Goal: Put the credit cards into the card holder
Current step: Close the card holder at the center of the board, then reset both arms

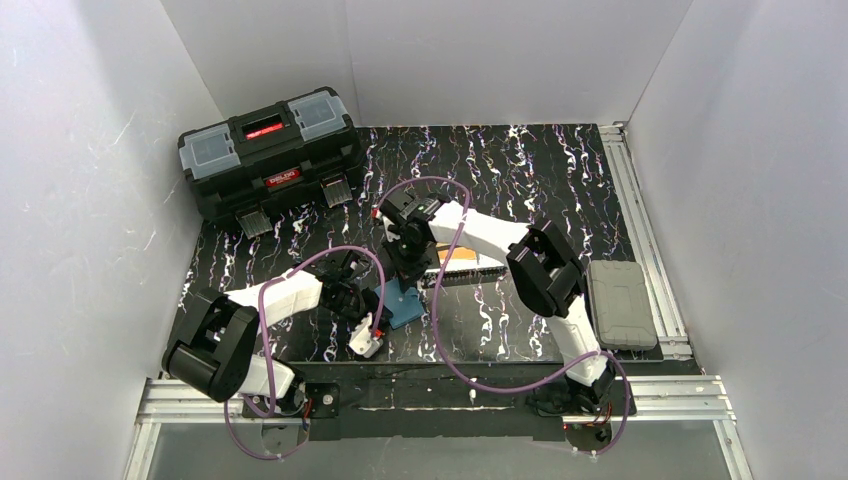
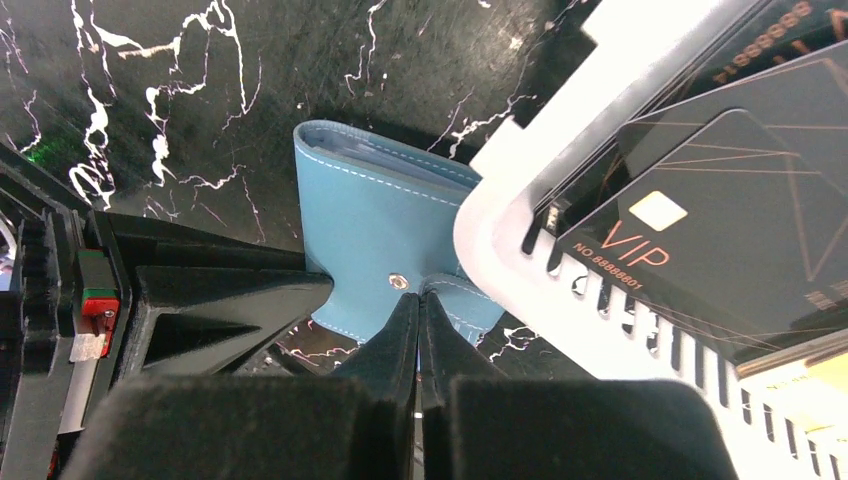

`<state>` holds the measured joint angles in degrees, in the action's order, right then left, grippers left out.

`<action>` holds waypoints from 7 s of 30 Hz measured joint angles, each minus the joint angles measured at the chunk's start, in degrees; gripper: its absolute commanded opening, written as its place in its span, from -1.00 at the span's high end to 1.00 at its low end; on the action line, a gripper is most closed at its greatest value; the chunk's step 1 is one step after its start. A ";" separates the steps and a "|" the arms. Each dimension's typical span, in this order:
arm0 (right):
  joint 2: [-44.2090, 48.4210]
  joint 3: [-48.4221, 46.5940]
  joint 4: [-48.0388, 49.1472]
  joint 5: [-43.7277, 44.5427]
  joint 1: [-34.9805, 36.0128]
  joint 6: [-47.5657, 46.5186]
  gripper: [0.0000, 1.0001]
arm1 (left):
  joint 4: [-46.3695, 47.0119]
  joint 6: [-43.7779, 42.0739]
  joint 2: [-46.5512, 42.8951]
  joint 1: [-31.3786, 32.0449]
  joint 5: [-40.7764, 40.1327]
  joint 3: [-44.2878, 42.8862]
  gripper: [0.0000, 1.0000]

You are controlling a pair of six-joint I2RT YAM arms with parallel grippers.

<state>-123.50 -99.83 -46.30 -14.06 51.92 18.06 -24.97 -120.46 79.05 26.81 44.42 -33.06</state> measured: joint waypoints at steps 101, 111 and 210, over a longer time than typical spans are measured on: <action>-0.20 0.39 -0.83 -1.16 2.25 -2.43 0.97 | -0.13 0.02 -0.20 0.44 -0.44 0.02 0.76; -0.37 -1.11 -1.73 -1.16 2.25 -2.49 0.97 | 0.11 0.02 -0.37 0.52 -0.55 0.22 0.76; 4.92 -20.50 -16.31 21.62 7.67 -1.81 -0.97 | -25.14 77.13 -22.58 -11.41 -23.45 -28.61 -0.96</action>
<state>-118.58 -120.33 -62.61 7.55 59.59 16.25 -50.11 -43.33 56.47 15.40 20.97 -61.67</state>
